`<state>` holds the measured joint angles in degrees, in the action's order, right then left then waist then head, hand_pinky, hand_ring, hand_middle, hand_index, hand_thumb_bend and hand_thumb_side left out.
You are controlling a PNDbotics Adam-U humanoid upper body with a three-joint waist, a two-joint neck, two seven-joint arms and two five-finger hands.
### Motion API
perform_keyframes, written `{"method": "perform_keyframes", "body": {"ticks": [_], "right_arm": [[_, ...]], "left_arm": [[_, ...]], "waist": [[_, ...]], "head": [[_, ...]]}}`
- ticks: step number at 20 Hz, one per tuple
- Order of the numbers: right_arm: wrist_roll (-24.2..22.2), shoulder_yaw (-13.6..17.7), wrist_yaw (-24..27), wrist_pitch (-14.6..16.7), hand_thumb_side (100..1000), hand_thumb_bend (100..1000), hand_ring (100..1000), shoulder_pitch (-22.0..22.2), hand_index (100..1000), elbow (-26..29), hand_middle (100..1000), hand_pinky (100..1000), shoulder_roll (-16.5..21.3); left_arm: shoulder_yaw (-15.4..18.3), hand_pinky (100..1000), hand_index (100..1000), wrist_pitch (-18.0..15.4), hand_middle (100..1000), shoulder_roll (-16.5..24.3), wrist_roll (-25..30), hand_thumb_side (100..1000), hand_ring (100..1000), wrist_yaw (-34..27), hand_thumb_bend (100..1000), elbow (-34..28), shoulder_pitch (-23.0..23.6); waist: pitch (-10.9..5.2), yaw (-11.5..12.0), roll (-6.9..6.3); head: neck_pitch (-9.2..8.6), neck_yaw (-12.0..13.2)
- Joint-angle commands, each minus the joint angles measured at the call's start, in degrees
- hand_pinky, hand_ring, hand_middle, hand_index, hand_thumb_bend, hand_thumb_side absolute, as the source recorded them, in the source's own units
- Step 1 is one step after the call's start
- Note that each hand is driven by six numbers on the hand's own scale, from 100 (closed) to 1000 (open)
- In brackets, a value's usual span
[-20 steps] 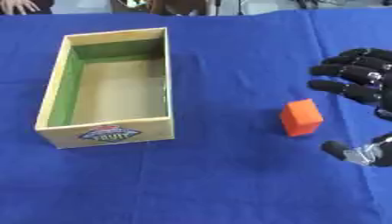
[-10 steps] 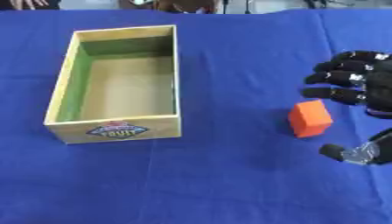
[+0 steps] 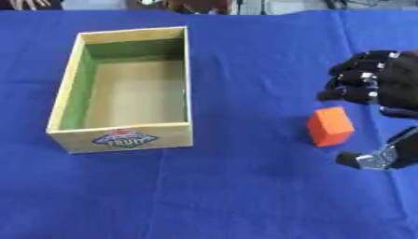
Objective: Pick up objects on the table and place them in the box.
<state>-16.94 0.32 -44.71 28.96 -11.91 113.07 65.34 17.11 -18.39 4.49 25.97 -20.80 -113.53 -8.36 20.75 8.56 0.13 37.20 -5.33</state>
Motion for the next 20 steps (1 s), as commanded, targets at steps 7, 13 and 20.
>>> {"method": "perform_keyframes", "body": {"ticks": [7, 13, 20], "right_arm": [[-7.91, -1.25, 7.89, -1.78, 917, 431, 893, -5.13, 900, -6.39, 737, 837, 1.80], [-9.94, -2.28, 9.00, -2.24, 897, 414, 893, -8.04, 895, -12.35, 729, 837, 0.55], [-12.13, -3.90, 7.83, -1.01, 870, 427, 899, -9.63, 902, -16.28, 729, 839, -0.71]], "left_arm": [[-0.61, 272, 517, 0.13, 425, 0.90, 0.53, 952, 330, 0.27, 100, -1.06, -0.02], [-0.74, 272, 517, 0.27, 425, 0.77, 0.74, 954, 330, 0.20, 100, -1.06, -0.04], [-0.80, 272, 517, 0.36, 426, 0.57, 0.96, 955, 331, 0.21, 100, -1.06, 0.03]], "waist": [[-1.13, 0.36, 0.23], [-1.02, 0.66, 0.26], [-0.83, 0.88, 0.11]], "head": [[-0.74, -1.27], [-1.35, -1.88], [-1.72, -2.43]]}}
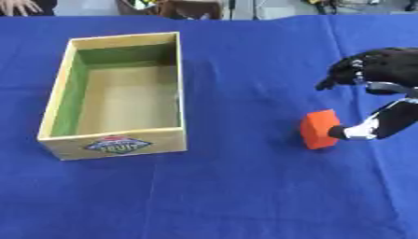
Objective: Pick up objects on the table and place them in the box.
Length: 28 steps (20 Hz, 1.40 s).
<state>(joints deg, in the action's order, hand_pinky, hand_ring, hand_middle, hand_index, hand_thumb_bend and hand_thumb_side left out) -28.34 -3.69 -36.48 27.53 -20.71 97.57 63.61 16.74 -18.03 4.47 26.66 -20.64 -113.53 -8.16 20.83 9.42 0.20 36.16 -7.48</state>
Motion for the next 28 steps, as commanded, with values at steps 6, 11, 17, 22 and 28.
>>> {"method": "perform_keyframes", "body": {"ticks": [6, 11, 17, 22, 28], "right_arm": [[-2.65, -0.91, 0.32, 1.56, 852, 485, 907, -1.40, 910, -1.61, 729, 845, -0.15], [-3.73, -1.10, 0.20, 1.64, 839, 483, 905, -1.89, 909, -2.06, 731, 843, -0.63], [-1.97, -2.43, -3.67, 1.11, 840, 455, 896, -3.30, 892, -5.71, 717, 835, -2.22], [-0.55, -3.58, -5.57, 1.84, 830, 419, 888, -3.97, 859, -7.72, 682, 830, -3.40], [0.30, -4.26, -6.45, 2.43, 802, 374, 885, -3.95, 829, -8.34, 646, 828, -3.83]], "left_arm": [[-0.48, 273, 517, 0.07, 426, 0.50, 0.44, 956, 331, 0.00, 100, -1.06, -0.20], [-0.50, 273, 517, 0.20, 427, 0.47, 0.57, 957, 332, -0.01, 100, -1.06, -0.31], [-0.61, 274, 517, 0.24, 427, 0.39, 0.78, 957, 332, -0.10, 100, -1.06, -0.41], [-0.61, 274, 517, 0.28, 428, 0.32, 0.87, 958, 333, -0.14, 100, -1.06, -0.49], [-0.59, 274, 517, 0.37, 428, 0.26, 0.91, 958, 333, -0.06, 100, -1.06, -0.58]], "waist": [[-0.84, 0.26, 0.02], [-0.72, 0.20, 0.11], [-0.65, 0.61, 0.08], [-0.55, 0.74, 0.09], [-0.48, 0.70, 0.17]], "head": [[-0.77, -0.27], [-0.75, -0.32], [-0.75, -0.62], [-0.68, -0.65], [-0.48, -0.50]]}}
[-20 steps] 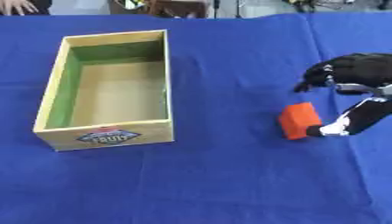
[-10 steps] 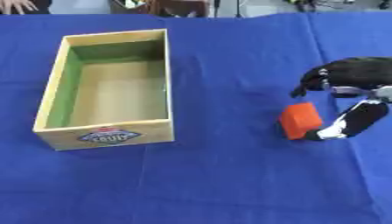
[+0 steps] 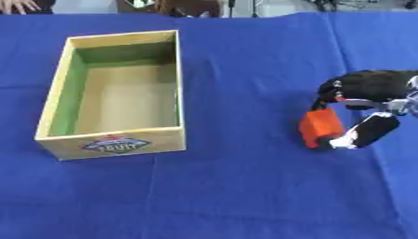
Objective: Pick up objects on the table and place them in the box.
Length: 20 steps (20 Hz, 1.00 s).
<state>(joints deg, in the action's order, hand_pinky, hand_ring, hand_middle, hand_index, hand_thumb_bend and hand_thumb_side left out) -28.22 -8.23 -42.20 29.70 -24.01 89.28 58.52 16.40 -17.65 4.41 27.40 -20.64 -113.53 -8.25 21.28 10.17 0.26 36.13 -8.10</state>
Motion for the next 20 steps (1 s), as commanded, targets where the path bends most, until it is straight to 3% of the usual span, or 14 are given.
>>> {"method": "perform_keyframes", "body": {"ticks": [1, 4, 5, 6, 7, 8, 9, 10, 11, 13, 15, 20], "right_arm": [[0.08, 0.24, -0.81, 0.35, 802, 374, 885, -0.66, 829, -0.13, 646, 828, 1.22], [-0.04, 0.23, -0.90, 0.51, 802, 374, 885, -0.70, 829, -0.24, 646, 828, 1.18], [-0.03, 0.17, -0.74, 0.50, 717, 192, 866, -0.68, 680, -0.28, 535, 821, 1.05], [0.14, 0.14, -0.29, 0.37, 717, 192, 866, -0.71, 680, -0.29, 535, 821, 0.88], [0.42, 0.31, 0.24, 0.09, 593, 100, 839, -0.84, 556, -0.20, 461, 805, 0.70], [0.99, 0.76, 0.93, -0.47, 474, 100, 823, -1.03, 504, -0.07, 428, 793, 0.51], [1.68, 1.24, 1.68, -1.16, 259, 100, 794, -1.19, 421, 0.01, 371, 770, 0.38], [2.45, 1.75, 2.48, -1.93, 169, 100, 782, -1.34, 385, 0.01, 350, 762, 0.21], [3.24, 2.29, 3.29, -2.72, 180, 100, 749, -1.51, 299, -0.04, 293, 736, -0.07], [4.87, 3.01, 4.93, -4.35, 192, 100, 709, -1.82, 225, -0.12, 227, 716, -0.32], [6.56, 2.69, 6.62, -6.04, 139, 100, 690, -1.73, 191, -0.21, 190, 710, -0.36], [9.93, 1.45, 10.70, -8.87, 118, 100, 669, -1.60, 156, 1.22, 132, 707, -0.29]], "left_arm": [[-0.25, 274, 517, -0.01, 428, 0.31, 0.18, 958, 333, -0.06, 100, -1.06, -0.49], [-0.24, 274, 517, 0.00, 428, 0.31, 0.18, 958, 333, -0.06, 100, -1.06, -0.50], [-0.25, 275, 517, 0.01, 428, 0.31, 0.20, 958, 333, -0.06, 100, -1.06, -0.50], [-0.25, 275, 517, 0.04, 428, 0.30, 0.21, 958, 333, -0.05, 100, -1.06, -0.50], [-0.25, 275, 517, 0.06, 428, 0.30, 0.22, 957, 333, -0.05, 100, -1.06, -0.49], [-0.22, 275, 517, 0.08, 428, 0.29, 0.22, 957, 333, -0.05, 100, -1.06, -0.48], [-0.20, 275, 517, 0.10, 428, 0.29, 0.22, 957, 333, -0.04, 100, -1.06, -0.46], [-0.19, 275, 517, 0.14, 428, 0.29, 0.21, 957, 333, -0.03, 100, -1.06, -0.45], [-0.17, 275, 517, 0.17, 429, 0.28, 0.21, 958, 333, -0.01, 100, -1.06, -0.45], [-0.15, 275, 517, 0.21, 429, 0.28, 0.19, 957, 333, 0.01, 100, -1.06, -0.44], [-0.17, 275, 517, 0.23, 429, 0.27, 0.20, 958, 333, 0.02, 100, -1.06, -0.44], [-0.19, 275, 516, 0.31, 429, 0.29, 0.24, 958, 334, 0.01, 100, -1.06, -0.46]], "waist": [[-0.94, -0.05, 0.12], [-0.94, -0.06, 0.12], [-0.95, -0.08, 0.12], [-0.97, -0.11, 0.11], [-0.99, -0.17, 0.11], [-1.01, -0.26, 0.10], [-1.03, -0.34, 0.10], [-1.03, -0.41, 0.10], [-1.04, -0.48, 0.10], [-1.05, -0.53, 0.10], [-1.05, -0.47, 0.11], [-1.03, -0.44, 0.15]], "head": [[-0.44, 0.13], [-0.43, 0.14], [-0.38, 0.23], [-0.34, 0.33], [-0.29, 0.43], [-0.24, 0.54], [-0.17, 0.64], [-0.17, 0.69], [-0.20, 0.73], [-0.23, 0.74], [-0.26, 0.67], [-0.30, 0.62]]}}
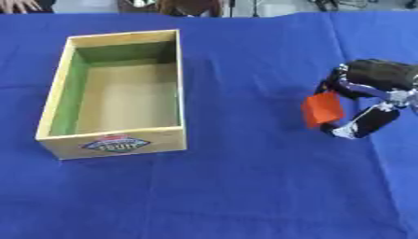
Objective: Pick up objects on the table and place them in the box.
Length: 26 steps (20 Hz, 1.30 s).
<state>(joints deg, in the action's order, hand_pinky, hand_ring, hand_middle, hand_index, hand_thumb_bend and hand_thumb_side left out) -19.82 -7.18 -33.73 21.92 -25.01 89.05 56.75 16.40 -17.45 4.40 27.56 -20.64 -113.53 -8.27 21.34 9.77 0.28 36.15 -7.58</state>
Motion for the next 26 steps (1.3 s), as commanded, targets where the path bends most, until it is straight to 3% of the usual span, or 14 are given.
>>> {"method": "perform_keyframes", "body": {"ticks": [1, 5, 11, 19, 26], "right_arm": [[1.95, 0.51, 3.05, -1.57, 119, 100, 665, -0.74, 150, 2.03, 124, 706, 1.53], [3.45, 1.51, 5.88, -3.30, 120, 100, 657, -2.06, 143, 5.48, 110, 708, 2.08], [4.10, 0.98, 10.49, -6.64, 131, 100, 648, -8.49, 142, 11.14, 109, 705, 2.29], [2.00, -1.46, 15.62, -12.36, 134, 100, 630, -19.05, 139, 12.67, 102, 688, -5.75], [5.22, -6.48, 11.35, -15.73, 136, 100, 609, -28.26, 136, 6.63, 100, 677, -14.59]], "left_arm": [[-0.18, 275, 516, 0.11, 429, 0.31, 0.07, 958, 334, 0.02, 100, -1.06, -0.44], [-0.15, 275, 516, 0.10, 429, 0.41, 0.05, 958, 334, 0.08, 100, -1.06, -0.35], [-0.46, 275, 516, 0.12, 429, 0.75, 0.31, 958, 334, 0.08, 100, -1.06, -0.16], [-1.47, 275, 516, 0.23, 429, 0.93, 1.28, 956, 334, -0.80, 100, -1.06, -0.28], [-2.61, 275, 516, -0.34, 428, 0.79, 2.68, 939, 333, -1.70, 100, -1.06, -1.59]], "waist": [[-1.10, -0.06, 0.15], [-1.14, -0.08, 0.26], [-1.39, 0.67, 0.72], [-1.57, 3.72, 1.28], [-0.86, 7.08, 1.57]], "head": [[-0.31, 0.11], [-0.20, 0.12], [0.00, -1.28], [-0.10, -5.46], [-1.09, -9.59]]}}
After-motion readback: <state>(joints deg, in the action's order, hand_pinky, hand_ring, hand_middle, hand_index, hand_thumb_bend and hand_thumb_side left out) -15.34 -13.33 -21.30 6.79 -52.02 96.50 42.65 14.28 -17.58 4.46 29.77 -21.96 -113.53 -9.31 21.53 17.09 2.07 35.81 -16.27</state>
